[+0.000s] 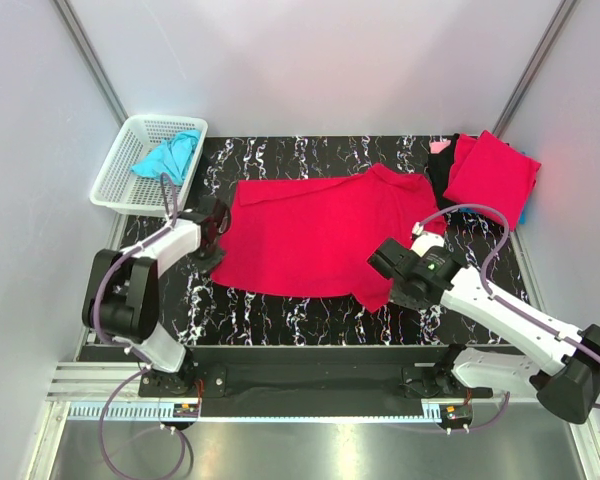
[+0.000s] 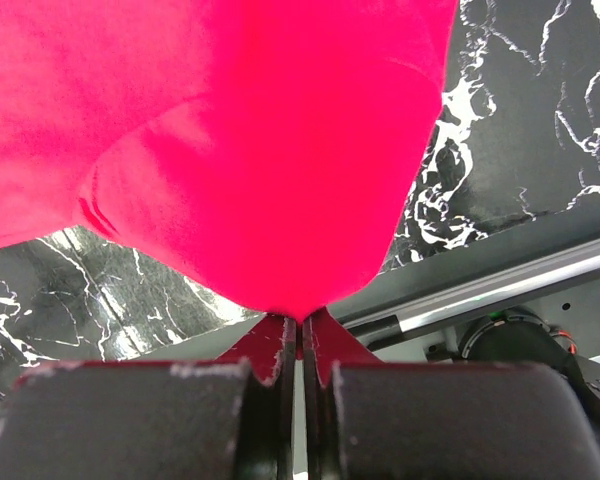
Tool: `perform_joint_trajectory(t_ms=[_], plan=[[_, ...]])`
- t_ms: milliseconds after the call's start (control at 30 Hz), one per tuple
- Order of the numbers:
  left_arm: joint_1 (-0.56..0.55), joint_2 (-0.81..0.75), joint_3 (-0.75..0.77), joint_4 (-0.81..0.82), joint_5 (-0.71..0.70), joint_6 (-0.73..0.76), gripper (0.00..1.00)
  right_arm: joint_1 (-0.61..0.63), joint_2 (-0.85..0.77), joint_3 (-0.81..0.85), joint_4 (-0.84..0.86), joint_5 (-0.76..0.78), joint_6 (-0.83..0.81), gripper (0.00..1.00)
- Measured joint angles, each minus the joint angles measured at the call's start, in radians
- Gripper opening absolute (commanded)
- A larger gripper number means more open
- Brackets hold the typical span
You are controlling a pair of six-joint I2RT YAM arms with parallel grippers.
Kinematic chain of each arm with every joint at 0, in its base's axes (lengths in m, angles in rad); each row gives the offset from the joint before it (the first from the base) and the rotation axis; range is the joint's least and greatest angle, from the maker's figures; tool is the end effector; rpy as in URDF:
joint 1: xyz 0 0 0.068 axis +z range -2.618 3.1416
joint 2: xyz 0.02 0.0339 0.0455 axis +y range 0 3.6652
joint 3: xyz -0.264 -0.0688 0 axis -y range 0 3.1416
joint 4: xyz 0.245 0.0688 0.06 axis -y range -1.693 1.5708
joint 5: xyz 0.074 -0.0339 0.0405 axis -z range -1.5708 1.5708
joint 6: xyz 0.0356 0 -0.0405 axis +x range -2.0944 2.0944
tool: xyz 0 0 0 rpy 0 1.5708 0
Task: Fold and stack the t-shirts
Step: Fold the tshirt
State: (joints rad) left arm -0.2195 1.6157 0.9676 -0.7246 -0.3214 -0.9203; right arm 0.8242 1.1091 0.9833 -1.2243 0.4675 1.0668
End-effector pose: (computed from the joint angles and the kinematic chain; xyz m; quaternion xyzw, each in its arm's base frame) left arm 0.2802 -0.0510 0.1715 -0.3521 0.9172 0.0814 0.1681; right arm 0.1314 0.1184 0.2754 0.1423 0.9567 -0.0479 0.2494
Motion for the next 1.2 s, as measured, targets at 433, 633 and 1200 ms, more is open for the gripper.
perform_joint_trajectory(t_ms=[433, 633, 1200], plan=[[0.025, -0.322, -0.008, -0.133, -0.062, 0.022, 0.0, 0.0, -0.027, -0.03, 0.049, -0.119, 0.003, 0.0], [0.026, -0.393, -0.008, -0.18, -0.066, 0.037, 0.0, 0.0, -0.132, -0.045, -0.006, -0.127, 0.043, 0.0], [0.033, -0.478, 0.047, -0.286, -0.083, 0.038, 0.0, 0.001, -0.132, 0.104, -0.109, -0.015, 0.063, 0.0]])
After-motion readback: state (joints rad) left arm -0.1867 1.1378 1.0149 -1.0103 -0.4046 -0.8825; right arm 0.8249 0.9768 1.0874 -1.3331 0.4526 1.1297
